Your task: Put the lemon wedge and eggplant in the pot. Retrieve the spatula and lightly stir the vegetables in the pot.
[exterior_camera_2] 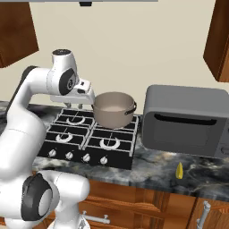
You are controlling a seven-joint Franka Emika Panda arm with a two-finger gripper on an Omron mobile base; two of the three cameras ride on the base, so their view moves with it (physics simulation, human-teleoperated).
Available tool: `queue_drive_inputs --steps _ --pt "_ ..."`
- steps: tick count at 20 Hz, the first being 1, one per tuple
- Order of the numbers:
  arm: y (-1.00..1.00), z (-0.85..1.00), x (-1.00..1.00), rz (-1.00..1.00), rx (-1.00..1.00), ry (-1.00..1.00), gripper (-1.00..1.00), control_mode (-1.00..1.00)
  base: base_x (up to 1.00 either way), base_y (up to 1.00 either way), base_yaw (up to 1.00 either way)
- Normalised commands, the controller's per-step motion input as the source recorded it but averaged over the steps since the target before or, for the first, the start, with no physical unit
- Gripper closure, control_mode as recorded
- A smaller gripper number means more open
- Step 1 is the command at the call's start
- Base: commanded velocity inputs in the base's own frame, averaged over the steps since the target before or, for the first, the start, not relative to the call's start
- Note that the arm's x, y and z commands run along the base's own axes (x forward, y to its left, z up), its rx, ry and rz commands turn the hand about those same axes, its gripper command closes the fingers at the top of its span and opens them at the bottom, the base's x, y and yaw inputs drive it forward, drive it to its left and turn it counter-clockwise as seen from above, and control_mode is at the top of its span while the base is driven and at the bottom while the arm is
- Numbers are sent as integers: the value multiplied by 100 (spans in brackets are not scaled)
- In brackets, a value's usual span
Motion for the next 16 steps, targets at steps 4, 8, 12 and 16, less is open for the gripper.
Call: queue_drive_inputs --steps 4,8,12,16 --pt "-5 -2 -27 1 0 -16 -100 -100 0 0 0" --pt "-39 -14 -57 0 0 -24 -100 -100 0 0 0" --pt "-68 -17 -59 -6 0 -15 -100 -100 0 0 0" --pt "-84 -19 -43 -18 0 0 -100 -100 0 0 0"
